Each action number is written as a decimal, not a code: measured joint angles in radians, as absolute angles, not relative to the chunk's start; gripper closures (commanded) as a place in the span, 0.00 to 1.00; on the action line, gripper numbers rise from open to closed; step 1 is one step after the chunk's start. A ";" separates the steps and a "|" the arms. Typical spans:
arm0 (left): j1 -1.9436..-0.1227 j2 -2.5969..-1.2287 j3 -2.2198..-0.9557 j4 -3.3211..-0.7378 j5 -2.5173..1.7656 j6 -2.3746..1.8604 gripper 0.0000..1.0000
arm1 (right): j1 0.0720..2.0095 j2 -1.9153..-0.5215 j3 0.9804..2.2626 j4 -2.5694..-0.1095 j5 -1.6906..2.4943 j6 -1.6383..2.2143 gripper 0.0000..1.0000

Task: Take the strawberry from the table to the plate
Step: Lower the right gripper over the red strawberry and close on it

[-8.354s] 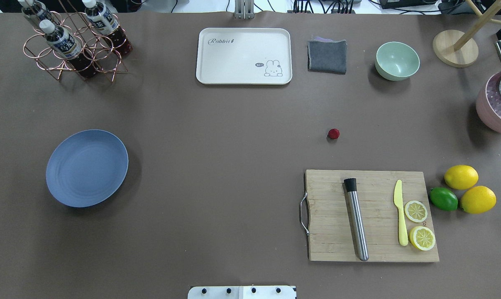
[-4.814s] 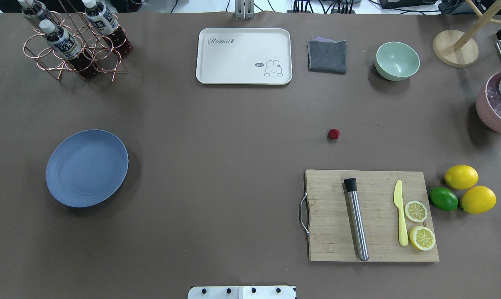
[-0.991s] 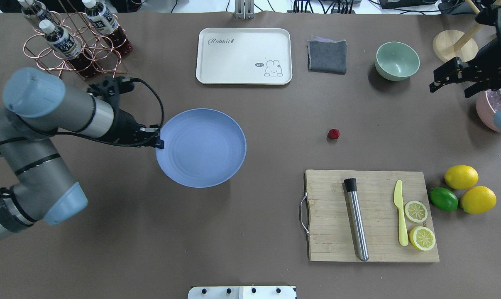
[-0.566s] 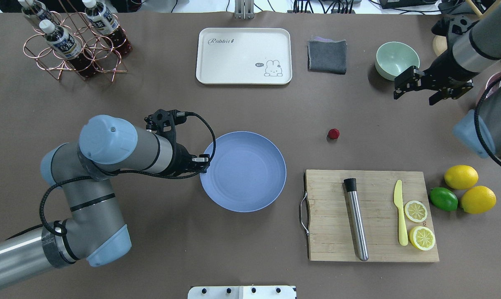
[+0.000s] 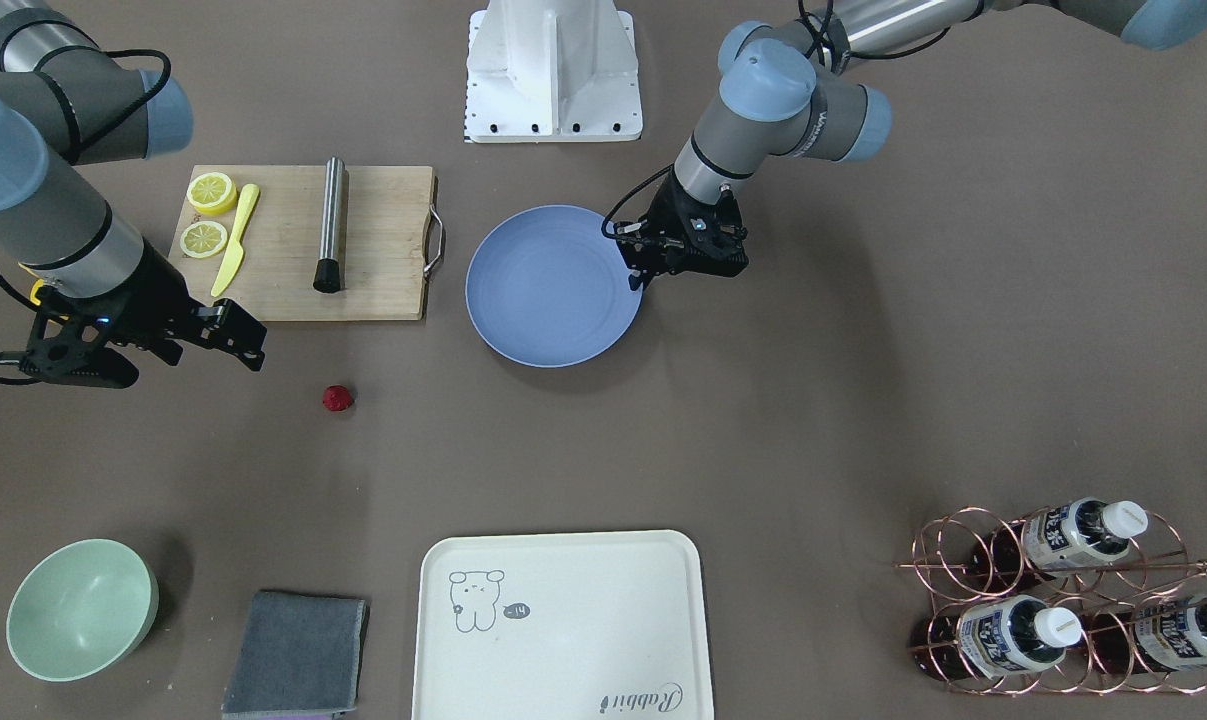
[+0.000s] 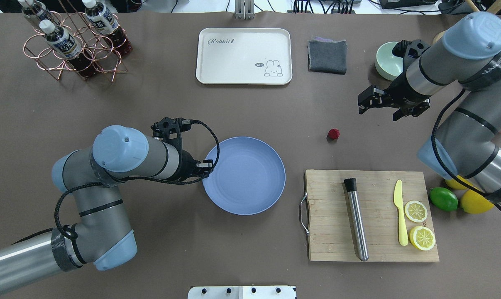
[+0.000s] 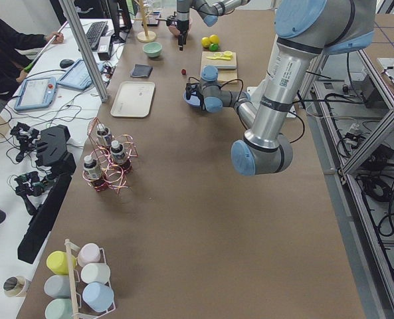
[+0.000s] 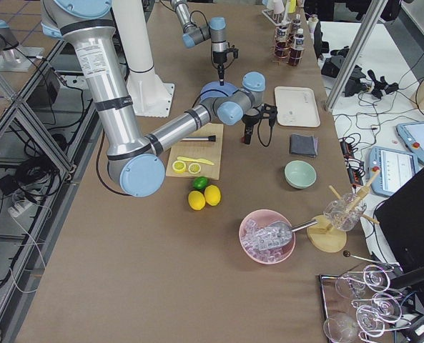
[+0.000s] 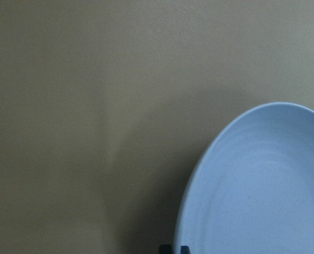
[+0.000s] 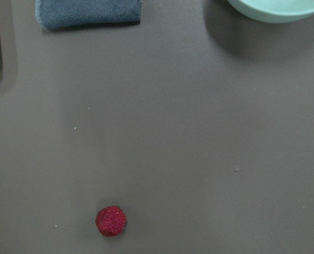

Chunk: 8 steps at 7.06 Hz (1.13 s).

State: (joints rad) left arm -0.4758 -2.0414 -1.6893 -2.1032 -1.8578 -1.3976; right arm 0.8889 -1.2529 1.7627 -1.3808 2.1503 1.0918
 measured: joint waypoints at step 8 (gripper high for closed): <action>-0.509 -2.005 -1.708 -2.138 -1.800 -1.316 0.02 | 0.741 -1.142 1.544 -1.269 2.005 1.188 0.53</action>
State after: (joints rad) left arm -0.5095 -2.0052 -1.7079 -2.1376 -1.8002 -1.3157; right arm 0.7409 -1.1425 1.5442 -1.2685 2.0051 1.1876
